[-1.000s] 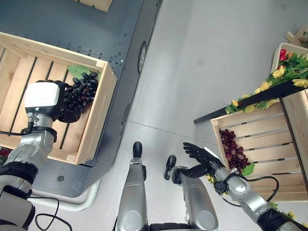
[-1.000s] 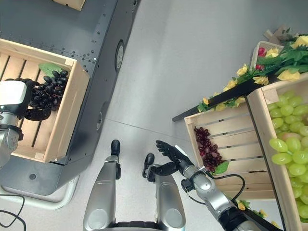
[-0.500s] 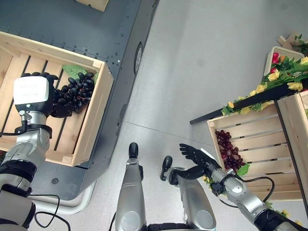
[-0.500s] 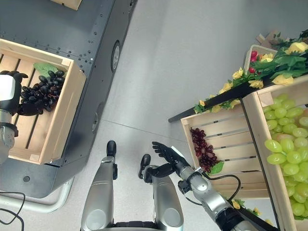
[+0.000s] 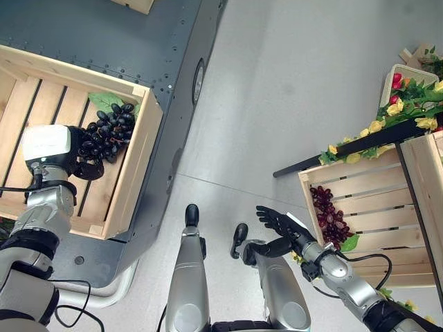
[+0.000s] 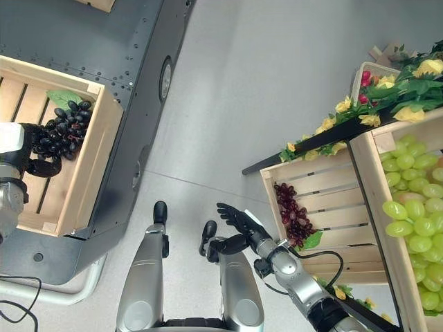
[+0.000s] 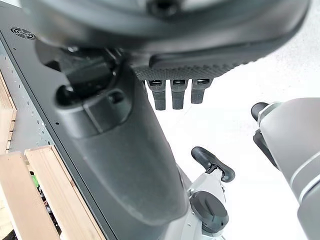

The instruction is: Pick up the fruits from the basket on one side to the basket on the other side

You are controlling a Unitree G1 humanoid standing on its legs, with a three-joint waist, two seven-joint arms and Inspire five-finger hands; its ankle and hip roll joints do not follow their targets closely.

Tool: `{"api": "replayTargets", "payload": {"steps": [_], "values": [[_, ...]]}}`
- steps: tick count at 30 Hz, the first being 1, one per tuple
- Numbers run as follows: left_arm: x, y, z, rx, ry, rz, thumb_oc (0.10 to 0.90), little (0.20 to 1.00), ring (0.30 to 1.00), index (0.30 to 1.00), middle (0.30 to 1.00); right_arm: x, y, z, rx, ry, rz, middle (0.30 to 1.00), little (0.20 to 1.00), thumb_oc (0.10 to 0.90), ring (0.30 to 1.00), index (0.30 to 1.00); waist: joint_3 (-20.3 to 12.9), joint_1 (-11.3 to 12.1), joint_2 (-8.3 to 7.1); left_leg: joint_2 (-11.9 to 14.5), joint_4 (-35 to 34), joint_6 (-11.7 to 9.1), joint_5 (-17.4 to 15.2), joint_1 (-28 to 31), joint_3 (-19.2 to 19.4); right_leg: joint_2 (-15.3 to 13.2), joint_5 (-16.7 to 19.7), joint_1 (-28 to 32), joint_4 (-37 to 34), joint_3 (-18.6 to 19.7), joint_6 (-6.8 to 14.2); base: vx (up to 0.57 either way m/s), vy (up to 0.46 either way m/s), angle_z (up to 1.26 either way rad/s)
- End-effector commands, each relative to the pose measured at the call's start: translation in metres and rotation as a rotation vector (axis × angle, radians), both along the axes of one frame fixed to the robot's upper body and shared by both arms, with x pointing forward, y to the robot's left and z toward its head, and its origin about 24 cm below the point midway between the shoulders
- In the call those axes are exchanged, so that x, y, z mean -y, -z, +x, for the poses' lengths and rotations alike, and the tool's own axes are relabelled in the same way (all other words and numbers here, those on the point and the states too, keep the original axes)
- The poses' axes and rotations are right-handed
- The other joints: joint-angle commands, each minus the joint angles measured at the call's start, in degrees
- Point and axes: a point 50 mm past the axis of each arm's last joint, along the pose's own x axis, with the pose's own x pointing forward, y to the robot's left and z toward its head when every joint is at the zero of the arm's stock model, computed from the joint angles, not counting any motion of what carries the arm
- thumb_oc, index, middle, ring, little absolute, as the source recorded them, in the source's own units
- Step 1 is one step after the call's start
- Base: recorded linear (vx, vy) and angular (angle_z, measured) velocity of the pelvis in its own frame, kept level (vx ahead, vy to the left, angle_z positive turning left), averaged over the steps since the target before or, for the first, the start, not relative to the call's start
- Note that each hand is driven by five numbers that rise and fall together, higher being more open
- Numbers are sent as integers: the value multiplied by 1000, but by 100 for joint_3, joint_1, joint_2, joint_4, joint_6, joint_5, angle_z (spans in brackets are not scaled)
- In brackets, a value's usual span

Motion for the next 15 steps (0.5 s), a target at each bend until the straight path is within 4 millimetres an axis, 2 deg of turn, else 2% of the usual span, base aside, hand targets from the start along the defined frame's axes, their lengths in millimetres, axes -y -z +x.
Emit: {"api": "replayTargets", "payload": {"steps": [1, 9, 10, 12, 13, 15], "values": [[-5, -42, 9, 135, -35, 18, 800, 900, 900, 900, 900, -6, -26, 5, 118, -4, 70, 900, 900, 800, 900, 900, -59, -108, -6, -532, 433, 275, -596, -286, 539, 257, 401, 529, -869, -80, 70, 0, 0, 0], [7, -41, 16, 165, 22, 26, 800, 900, 900, 900, 900, -4, -27, 7, 126, 10, 63, 900, 900, 800, 900, 900, -59, -158, 5, -551, 406, 265, -579, -272, 557, 213, 436, 428, -830, -61, 97, -7, 5, 0], [8, -44, 17, 182, 28, 30, 800, 900, 900, 900, 900, -4, -29, 8, 134, 12, 63, 900, 900, 800, 900, 900, -59, -166, 14, -534, 358, 297, -437, -366, 583, 216, 535, 322, -852, -102, 52, 0, 0, 0], [11, -43, 19, 219, 36, 46, 800, 900, 900, 900, 900, -4, -27, 7, 130, 20, 62, 900, 900, 800, 900, 900, -59, -183, 2, -565, 374, 273, -569, -254, 565, 203, 454, 401, -836, -48, 105, -3, 15, -4], [12, -46, 19, 232, 37, 48, 800, 900, 900, 900, 900, -4, -29, 9, 138, 21, 63, 900, 900, 800, 900, 900, -59, -188, 10, -548, 332, 309, -433, -347, 592, 208, 550, 299, -857, -89, 60, -69, 14, -9], [12, -47, 20, 252, 28, 58, 800, 900, 900, 900, 900, -3, -29, 9, 139, 18, 62, 900, 900, 800, 900, 900, -59, -215, 10, -556, 321, 305, -419, -353, 595, 198, 570, 263, -854, -77, 70, -41, 17, -7]]}}
